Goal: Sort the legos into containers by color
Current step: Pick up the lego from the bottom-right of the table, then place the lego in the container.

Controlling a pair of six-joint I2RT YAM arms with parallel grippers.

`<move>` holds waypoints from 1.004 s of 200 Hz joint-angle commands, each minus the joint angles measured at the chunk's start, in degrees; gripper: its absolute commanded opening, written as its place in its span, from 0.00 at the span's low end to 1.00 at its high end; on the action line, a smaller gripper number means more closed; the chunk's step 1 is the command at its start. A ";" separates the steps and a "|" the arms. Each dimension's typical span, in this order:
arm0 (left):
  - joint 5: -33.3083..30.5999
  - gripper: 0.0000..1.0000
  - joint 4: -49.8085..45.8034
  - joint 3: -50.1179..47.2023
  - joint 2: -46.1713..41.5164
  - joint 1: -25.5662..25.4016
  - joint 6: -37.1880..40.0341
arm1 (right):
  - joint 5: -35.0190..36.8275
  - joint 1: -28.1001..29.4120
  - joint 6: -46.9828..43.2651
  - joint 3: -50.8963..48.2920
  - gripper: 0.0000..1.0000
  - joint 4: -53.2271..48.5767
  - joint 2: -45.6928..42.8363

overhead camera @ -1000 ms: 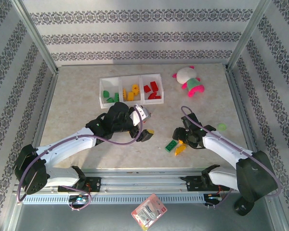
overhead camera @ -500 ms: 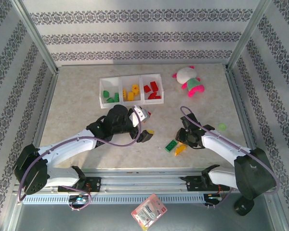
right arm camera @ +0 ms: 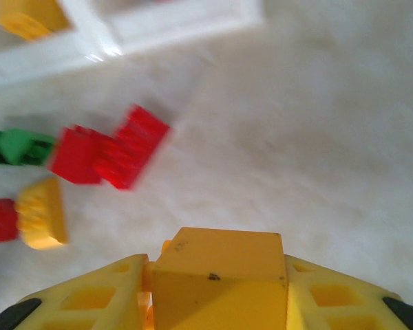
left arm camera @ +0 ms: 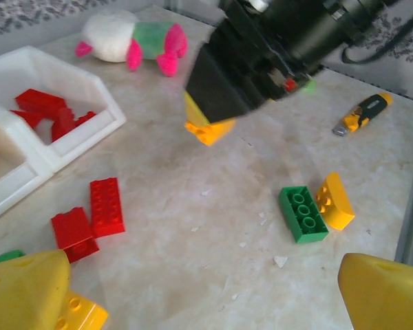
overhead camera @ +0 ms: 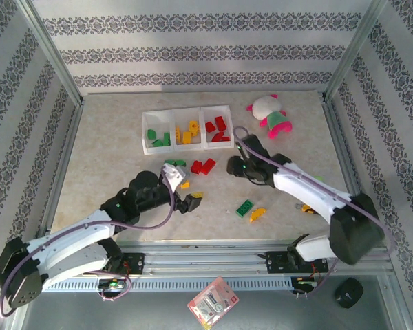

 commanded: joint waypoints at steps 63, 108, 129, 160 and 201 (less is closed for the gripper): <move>-9.66 0.99 -4.55 -3.78 -10.00 -0.64 -3.07 | 4.05 2.93 -11.51 35.78 0.41 6.31 30.76; -13.25 0.99 -0.90 -4.63 -8.57 -0.62 -6.23 | 3.81 1.51 -14.05 50.58 0.43 5.45 43.43; -13.96 0.99 0.55 -4.84 -7.62 -0.62 -7.05 | 3.56 1.11 -14.62 54.87 0.52 4.84 46.56; -20.11 0.99 -2.30 -3.02 -5.54 -0.62 -8.98 | 3.12 0.89 -15.32 56.51 0.69 3.92 45.70; -27.52 0.99 -10.12 1.87 1.02 0.83 -12.94 | -0.14 0.28 -15.52 44.35 0.78 8.93 34.31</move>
